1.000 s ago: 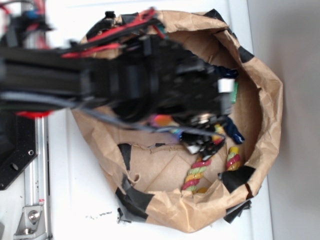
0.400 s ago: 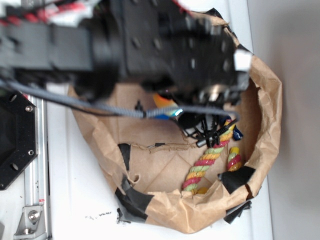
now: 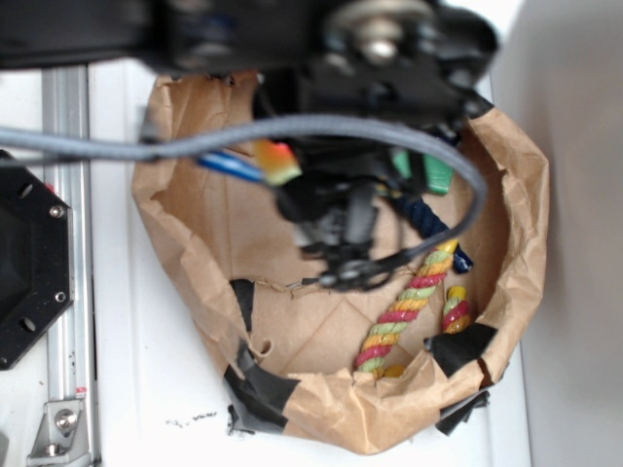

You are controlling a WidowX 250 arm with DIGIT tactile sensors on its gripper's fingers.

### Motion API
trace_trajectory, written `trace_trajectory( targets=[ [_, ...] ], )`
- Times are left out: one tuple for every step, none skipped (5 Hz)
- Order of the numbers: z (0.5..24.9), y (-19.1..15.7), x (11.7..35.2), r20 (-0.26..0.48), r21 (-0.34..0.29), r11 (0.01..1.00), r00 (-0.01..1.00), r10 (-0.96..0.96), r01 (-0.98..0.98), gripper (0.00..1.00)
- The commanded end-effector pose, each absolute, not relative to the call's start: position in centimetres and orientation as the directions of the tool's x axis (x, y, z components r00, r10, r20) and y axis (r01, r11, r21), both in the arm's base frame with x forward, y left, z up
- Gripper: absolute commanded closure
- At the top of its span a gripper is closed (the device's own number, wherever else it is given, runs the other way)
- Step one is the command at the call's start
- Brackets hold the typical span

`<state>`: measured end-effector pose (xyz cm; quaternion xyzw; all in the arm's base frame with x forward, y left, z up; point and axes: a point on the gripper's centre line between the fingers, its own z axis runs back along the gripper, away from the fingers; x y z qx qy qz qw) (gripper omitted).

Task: Grab the green sponge.

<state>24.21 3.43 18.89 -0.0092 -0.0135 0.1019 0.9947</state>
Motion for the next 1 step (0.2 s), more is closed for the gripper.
trace_trajectory(
  targets=[
    [21.45,4.79,24.63,0.15,0.023,0.981,0.971,0.188,-0.193,1.0]
  ],
)
